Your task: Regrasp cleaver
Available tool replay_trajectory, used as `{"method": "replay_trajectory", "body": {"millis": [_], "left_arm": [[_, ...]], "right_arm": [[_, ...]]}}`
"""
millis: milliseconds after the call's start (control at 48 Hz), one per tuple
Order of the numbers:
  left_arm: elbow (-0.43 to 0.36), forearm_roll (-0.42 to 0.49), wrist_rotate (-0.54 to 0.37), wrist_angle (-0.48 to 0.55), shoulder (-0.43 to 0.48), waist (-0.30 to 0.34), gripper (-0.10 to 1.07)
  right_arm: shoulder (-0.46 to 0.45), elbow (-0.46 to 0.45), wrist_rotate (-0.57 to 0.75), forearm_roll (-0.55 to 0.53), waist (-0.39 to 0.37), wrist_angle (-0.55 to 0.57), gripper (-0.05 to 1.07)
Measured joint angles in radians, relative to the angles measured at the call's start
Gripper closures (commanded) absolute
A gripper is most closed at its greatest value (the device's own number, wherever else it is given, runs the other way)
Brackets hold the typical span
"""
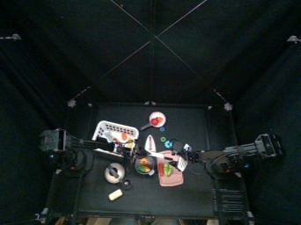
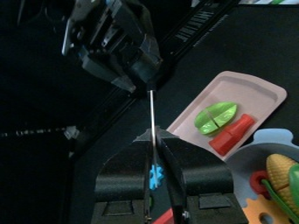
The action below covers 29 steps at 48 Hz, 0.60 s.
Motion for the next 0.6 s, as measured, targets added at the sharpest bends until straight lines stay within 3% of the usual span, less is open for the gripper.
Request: {"method": "replay_trajectory", "body": {"millis": [354, 604], "left_arm": [[-0.034, -0.212, -0.225, 0.008, 0.000, -0.046, 0.45], [-0.074, -0.250, -0.310, 0.006, 0.038, -0.101, 0.45]], "right_arm": [[-0.048, 0.003, 0.000, -0.107, 0.000, 0.057, 0.10], [-0.077, 0.028, -0.002, -0.227, 0.011, 0.152, 0.10]]}}
